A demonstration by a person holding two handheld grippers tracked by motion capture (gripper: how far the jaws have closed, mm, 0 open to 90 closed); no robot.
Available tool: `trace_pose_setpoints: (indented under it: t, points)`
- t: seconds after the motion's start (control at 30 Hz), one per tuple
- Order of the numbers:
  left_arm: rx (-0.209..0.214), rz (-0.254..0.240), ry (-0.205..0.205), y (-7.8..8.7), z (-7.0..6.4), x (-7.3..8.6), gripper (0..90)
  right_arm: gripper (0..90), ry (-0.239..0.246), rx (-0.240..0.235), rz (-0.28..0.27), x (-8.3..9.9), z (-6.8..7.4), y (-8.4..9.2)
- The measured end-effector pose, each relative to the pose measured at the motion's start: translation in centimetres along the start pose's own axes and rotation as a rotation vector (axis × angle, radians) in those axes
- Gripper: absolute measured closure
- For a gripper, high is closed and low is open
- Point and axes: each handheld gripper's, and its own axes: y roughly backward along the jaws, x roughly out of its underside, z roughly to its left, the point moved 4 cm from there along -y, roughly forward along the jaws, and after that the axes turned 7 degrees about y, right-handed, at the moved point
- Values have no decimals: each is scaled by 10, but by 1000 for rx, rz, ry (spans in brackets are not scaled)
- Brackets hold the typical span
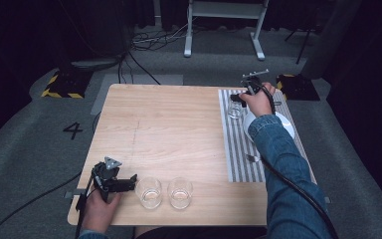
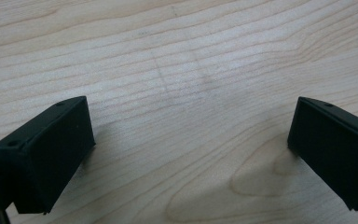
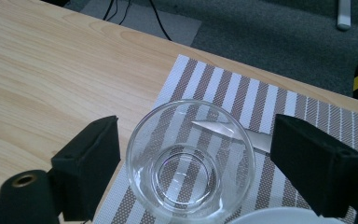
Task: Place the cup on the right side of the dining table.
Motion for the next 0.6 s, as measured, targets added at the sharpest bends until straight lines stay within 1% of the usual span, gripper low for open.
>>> trace_pose_setpoints:
  t: [0.23,0.37,0.6]
  points:
    - [1,-1,-5,0,0,0,5,162,3,-13,-13,-1,3,30]
    - [1,-1,-6,0,0,0,5,162,8,-30,0,3,9,45]
    - [1,-1,-5,0,0,0,5,163,23,-36,-6,11,17,72]
